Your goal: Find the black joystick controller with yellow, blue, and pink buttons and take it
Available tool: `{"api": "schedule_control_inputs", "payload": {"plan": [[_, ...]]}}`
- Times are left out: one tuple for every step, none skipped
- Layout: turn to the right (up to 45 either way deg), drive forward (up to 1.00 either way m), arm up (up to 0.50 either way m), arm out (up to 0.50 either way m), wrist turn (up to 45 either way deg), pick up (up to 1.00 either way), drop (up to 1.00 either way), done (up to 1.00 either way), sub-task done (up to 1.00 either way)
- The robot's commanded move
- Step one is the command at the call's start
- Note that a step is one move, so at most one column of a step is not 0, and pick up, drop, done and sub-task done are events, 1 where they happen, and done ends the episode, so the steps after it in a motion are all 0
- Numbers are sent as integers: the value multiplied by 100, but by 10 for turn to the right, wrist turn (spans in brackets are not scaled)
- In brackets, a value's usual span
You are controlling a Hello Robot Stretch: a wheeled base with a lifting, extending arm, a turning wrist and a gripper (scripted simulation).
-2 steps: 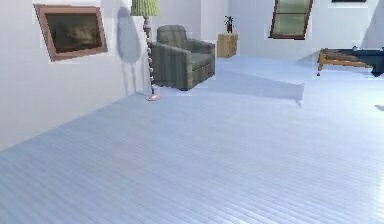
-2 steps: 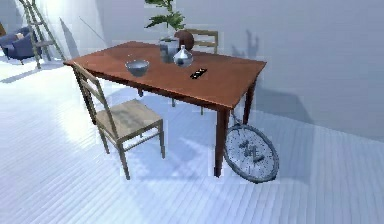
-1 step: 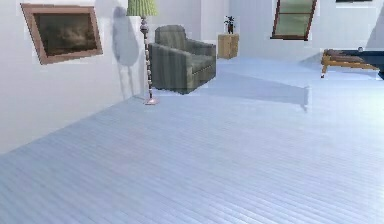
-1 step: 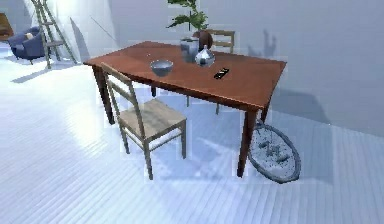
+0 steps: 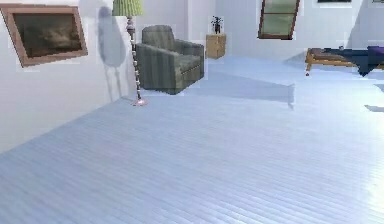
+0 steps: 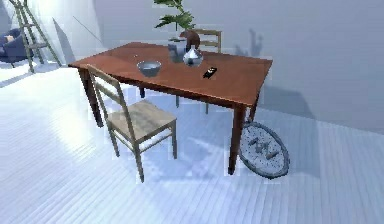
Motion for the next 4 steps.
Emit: {"api": "schedule_control_inputs", "payload": {"plan": [[0, 100, 0, 0, 0, 0, 0, 0, 0], [0, 100, 0, 0, 0, 0, 0, 0, 0], [0, 100, 0, 0, 0, 0, 0, 0, 0], [30, 0, 0, 0, 0, 0, 0, 0, 0]]}}
